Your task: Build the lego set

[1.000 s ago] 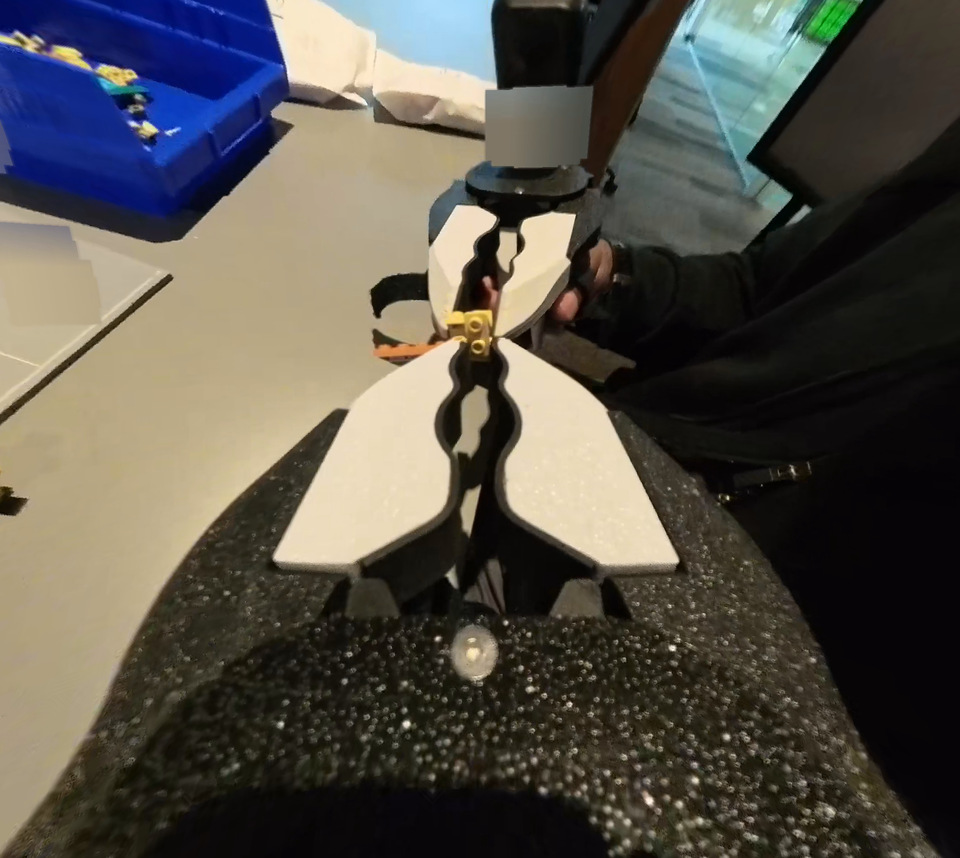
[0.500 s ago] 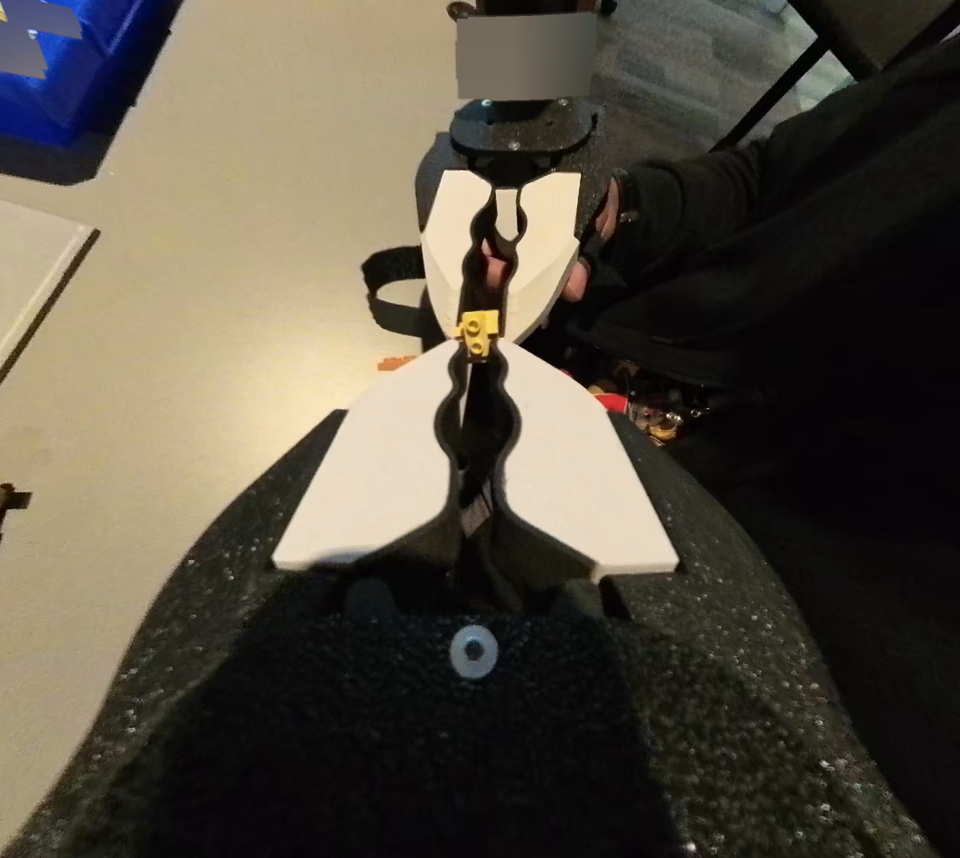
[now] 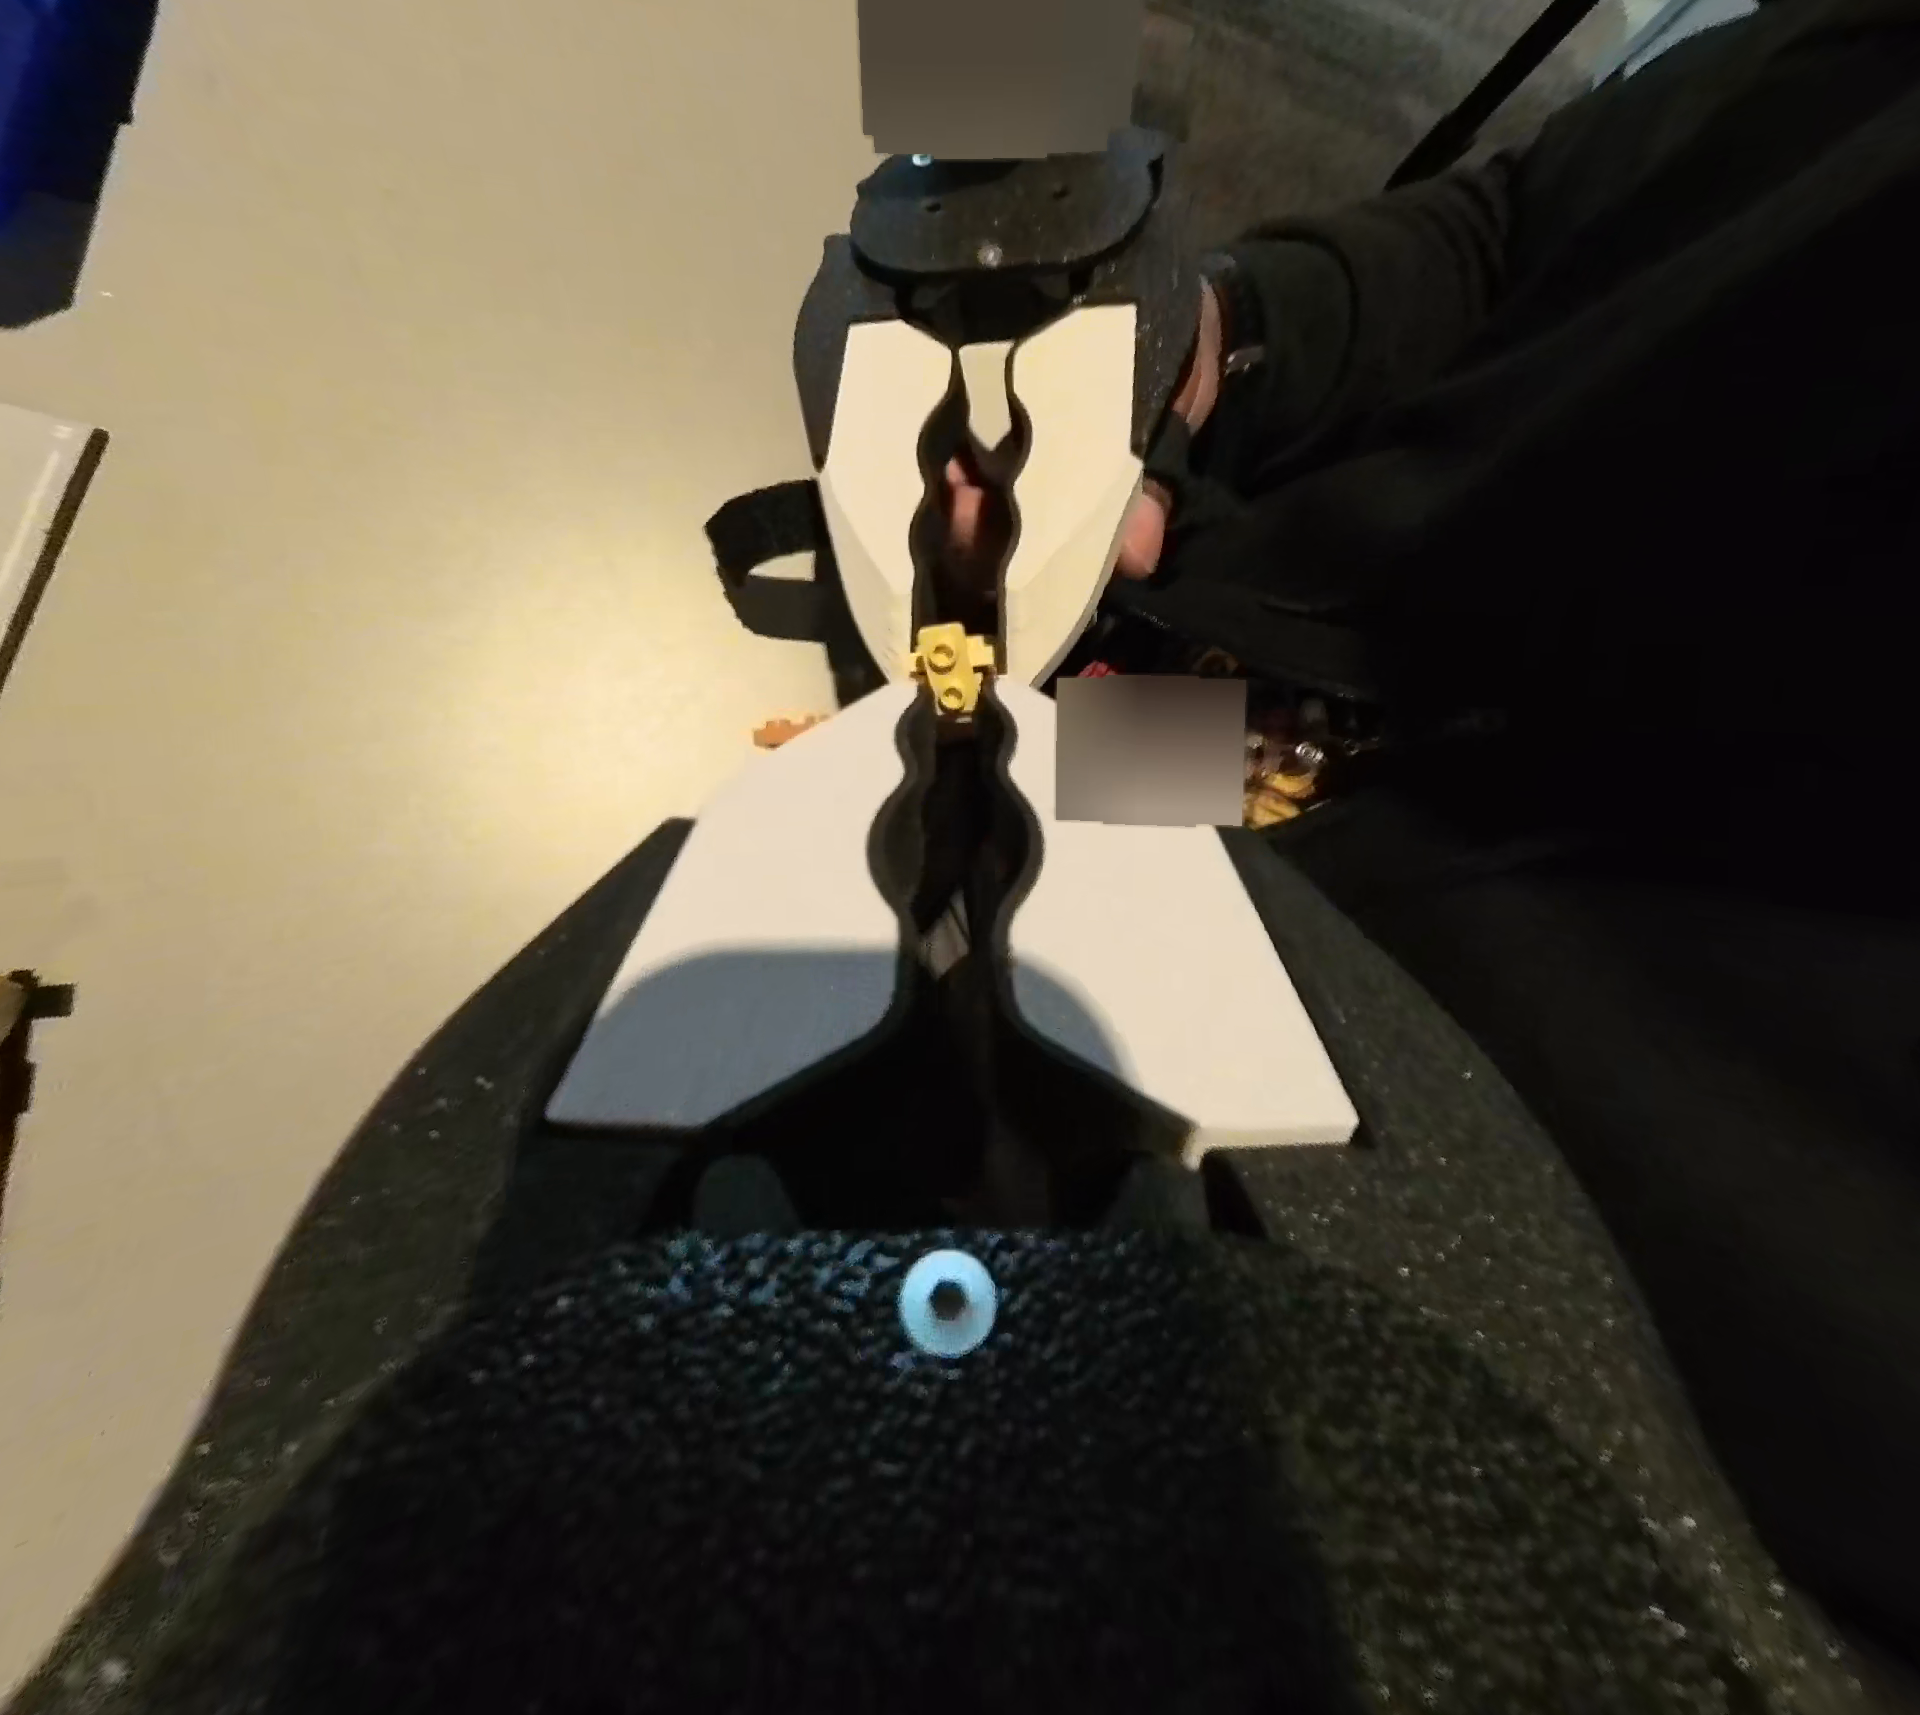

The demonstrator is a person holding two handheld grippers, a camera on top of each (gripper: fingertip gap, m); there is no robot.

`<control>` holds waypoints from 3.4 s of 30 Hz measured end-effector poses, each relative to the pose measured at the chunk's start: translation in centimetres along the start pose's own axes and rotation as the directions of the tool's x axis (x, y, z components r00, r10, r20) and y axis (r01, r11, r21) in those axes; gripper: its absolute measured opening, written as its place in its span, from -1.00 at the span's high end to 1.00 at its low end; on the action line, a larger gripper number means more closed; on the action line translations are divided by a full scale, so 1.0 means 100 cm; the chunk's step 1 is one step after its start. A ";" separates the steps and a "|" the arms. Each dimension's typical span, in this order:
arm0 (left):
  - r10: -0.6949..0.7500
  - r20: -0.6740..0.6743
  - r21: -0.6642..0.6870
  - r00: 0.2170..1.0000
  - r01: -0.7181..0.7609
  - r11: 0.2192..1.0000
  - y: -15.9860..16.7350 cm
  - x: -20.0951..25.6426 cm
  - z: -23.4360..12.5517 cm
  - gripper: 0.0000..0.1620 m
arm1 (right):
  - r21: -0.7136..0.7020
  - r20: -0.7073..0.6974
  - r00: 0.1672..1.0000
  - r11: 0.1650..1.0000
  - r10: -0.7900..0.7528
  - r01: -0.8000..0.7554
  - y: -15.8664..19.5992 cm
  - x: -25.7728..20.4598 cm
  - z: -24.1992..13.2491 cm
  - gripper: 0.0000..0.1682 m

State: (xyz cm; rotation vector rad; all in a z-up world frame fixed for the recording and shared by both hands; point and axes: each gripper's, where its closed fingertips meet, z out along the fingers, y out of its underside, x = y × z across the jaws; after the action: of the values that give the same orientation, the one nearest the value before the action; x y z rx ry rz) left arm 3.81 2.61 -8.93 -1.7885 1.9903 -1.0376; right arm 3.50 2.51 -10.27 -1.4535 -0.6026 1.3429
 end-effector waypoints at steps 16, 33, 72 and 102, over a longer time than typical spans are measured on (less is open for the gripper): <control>0.115 -0.012 -0.139 0.993 -0.116 0.984 0.015 -0.004 -0.001 0.91 | -0.093 -0.034 0.999 0.996 -0.015 0.011 0.013 0.005 0.011 0.81; 0.277 -0.122 -0.447 0.953 -0.302 0.842 0.021 -0.003 0.008 0.90 | -0.155 -0.055 0.998 0.987 -0.039 0.030 0.021 0.006 0.015 0.81; 0.177 -0.043 -0.285 0.983 -0.182 0.941 0.072 -0.047 0.041 0.90 | -0.717 0.051 0.968 0.665 -0.247 0.208 0.076 0.068 0.007 0.80; 0.258 0.121 -0.110 0.958 -0.246 0.963 0.071 -0.061 0.055 0.91 | -0.793 0.016 0.966 0.586 -0.258 0.170 0.088 0.079 -0.001 0.80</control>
State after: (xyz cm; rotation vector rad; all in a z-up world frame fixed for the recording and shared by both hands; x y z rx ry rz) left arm 3.15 6.49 -19.08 -1.5492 2.1443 -0.7361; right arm 3.25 6.27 -21.51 -2.0473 -1.3867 0.7932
